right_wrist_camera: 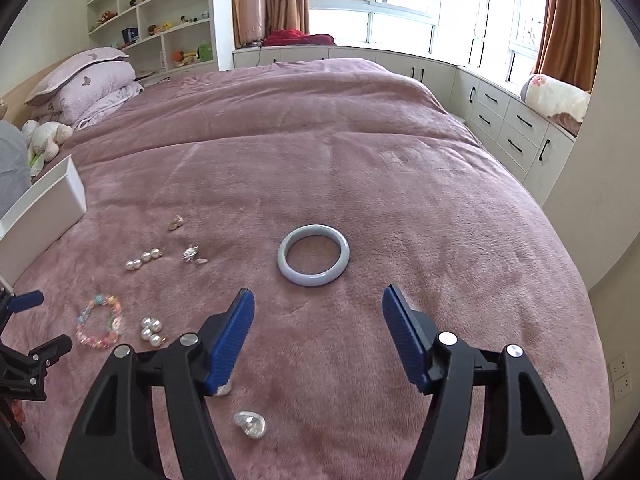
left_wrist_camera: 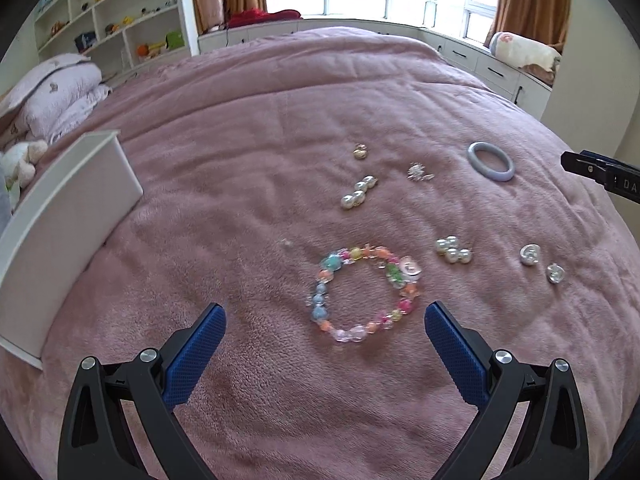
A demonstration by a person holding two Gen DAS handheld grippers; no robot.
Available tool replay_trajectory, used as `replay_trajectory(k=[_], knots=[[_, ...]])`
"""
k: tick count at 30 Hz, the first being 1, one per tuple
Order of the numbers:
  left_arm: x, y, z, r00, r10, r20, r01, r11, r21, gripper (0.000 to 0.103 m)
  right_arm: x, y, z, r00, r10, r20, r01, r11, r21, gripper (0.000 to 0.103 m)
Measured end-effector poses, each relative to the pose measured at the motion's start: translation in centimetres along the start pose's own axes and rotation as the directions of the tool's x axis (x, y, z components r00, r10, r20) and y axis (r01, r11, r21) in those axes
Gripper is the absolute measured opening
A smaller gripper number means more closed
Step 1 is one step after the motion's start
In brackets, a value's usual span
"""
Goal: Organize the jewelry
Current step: 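Grasp the jade bangle with the right tool while the left tool grasps the beaded bracelet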
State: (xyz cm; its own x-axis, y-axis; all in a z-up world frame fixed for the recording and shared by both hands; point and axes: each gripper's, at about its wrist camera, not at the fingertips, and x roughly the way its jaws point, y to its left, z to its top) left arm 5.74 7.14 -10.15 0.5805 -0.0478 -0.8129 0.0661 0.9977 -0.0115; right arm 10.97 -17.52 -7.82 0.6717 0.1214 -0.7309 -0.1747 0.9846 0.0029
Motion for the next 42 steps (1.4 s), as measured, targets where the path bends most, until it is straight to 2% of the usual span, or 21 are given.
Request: replay_trajectory(k=[3, 7, 13, 17, 21, 23, 27, 30, 38, 42], knots=[[1.4, 1.0, 0.0, 0.999, -0.013, -0.03, 0.012, 0.999, -0.031, 0.096, 1.6, -0.1, 0.5, 1.0, -0.009, -0.011, 0.009, 1.0, -0.009, 0.066], [3.1, 1.8, 0.0, 0.998, -0.013, -0.063, 0.009, 0.998, -0.06, 0.075, 3.9, -0.3, 0.9, 1.0, -0.014, -0.028, 0.013, 1.0, -0.01, 0.066], [3.8, 2.0, -0.2, 0.997, -0.012, -0.074, 0.007, 0.998, -0.062, 0.067, 7.6, -1.3, 1.9, 0.997, -0.035, -0.074, 0.036, 0.999, 0.009, 0.063], [3.6, 2.0, -0.3, 0.997, -0.014, -0.073, 0.01, 0.998, -0.06, 0.048, 9.4, -2.2, 2.3, 0.993, -0.048, -0.104, 0.05, 0.998, 0.024, 0.06], [3.8, 1.9, -0.2, 0.997, -0.008, -0.083, 0.005, 0.999, -0.038, 0.038, 11.5, -2.6, 2.5, 0.987, -0.066, -0.144, 0.069, 0.997, 0.018, 0.058], [3.8, 1.9, -0.1, 0.996, -0.018, -0.083, 0.016, 0.999, -0.034, 0.022, 12.4, -2.7, 2.6, 0.984, -0.074, -0.161, 0.077, 0.997, 0.013, 0.058], [3.8, 1.9, 0.0, 0.996, -0.029, -0.081, 0.027, 0.999, -0.037, 0.02, 13.8, -2.5, 2.9, 0.978, -0.089, -0.189, 0.089, 0.996, -0.009, 0.057], [3.7, 1.8, 0.0, 0.997, -0.031, -0.075, 0.028, 0.999, -0.037, 0.02, 14.3, -2.4, 3.0, 0.975, -0.098, -0.199, 0.095, 0.995, -0.024, 0.051], [3.0, 1.3, 0.2, 0.996, -0.057, -0.062, 0.055, 0.998, -0.035, 0.02, 14.2, -2.1, 2.7, 0.98, -0.071, -0.187, 0.066, 0.997, -0.032, 0.019], [2.3, 1.0, 0.5, 0.996, -0.068, -0.049, 0.067, 0.997, -0.032, 0.02, 14.1, -2.4, 2.8, 0.982, -0.05, -0.181, 0.047, 0.999, -0.024, 0.012]])
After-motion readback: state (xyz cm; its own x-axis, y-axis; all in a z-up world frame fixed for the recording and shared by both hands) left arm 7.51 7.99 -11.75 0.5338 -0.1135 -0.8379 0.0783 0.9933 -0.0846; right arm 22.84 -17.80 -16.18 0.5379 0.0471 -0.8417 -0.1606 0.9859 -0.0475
